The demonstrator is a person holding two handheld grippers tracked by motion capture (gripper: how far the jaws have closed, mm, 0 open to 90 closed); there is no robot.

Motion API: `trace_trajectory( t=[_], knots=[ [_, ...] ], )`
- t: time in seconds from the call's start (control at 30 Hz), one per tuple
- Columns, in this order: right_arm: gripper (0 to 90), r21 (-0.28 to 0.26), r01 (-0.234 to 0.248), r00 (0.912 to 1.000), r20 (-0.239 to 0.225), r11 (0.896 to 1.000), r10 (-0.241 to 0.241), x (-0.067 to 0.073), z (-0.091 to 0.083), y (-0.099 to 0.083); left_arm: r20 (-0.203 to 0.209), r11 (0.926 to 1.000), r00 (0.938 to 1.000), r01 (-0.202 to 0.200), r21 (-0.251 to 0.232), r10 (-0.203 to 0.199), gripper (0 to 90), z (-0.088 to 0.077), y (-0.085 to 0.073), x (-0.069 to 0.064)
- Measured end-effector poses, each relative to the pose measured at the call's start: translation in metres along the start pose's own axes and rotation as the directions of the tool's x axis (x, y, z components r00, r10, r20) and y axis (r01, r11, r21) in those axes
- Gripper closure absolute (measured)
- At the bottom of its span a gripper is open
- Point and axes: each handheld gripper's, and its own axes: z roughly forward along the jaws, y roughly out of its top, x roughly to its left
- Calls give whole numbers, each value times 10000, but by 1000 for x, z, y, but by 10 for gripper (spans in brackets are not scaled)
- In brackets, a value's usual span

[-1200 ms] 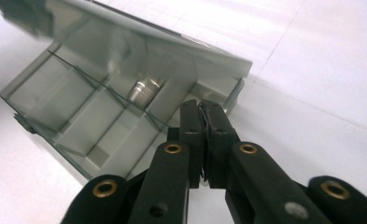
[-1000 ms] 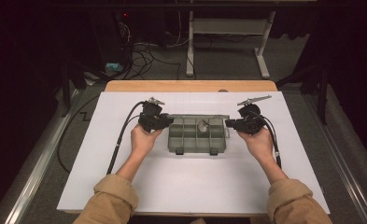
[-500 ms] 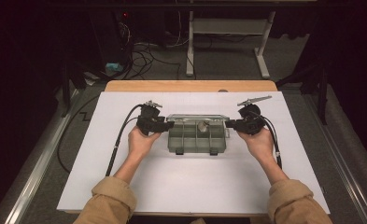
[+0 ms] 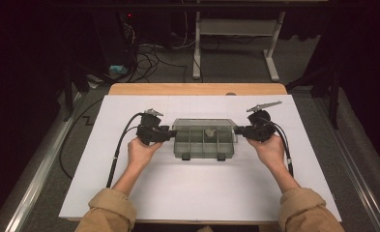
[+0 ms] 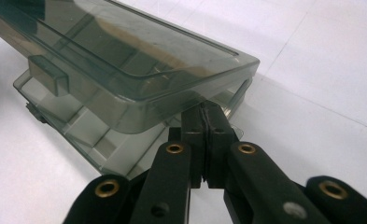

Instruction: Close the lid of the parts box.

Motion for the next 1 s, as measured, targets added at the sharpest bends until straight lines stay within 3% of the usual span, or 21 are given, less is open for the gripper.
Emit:
trace_trajectory(
  t=[0.1,0.43,1.0],
  knots=[
    [894,14,17,10000,-34,10000,-17,-1,0,-3,103,9999,9998,169,38,-169,598,-3,0,-2],
    [893,22,135,9997,-204,9999,-135,2,0,-9,213,10000,9998,-41,7,41,665,-8,-5,-9],
    [890,-2,375,9987,-345,9993,-375,6,-3,-21,217,9989,9988,-436,155,433,684,-16,-19,-13]
  ],
)
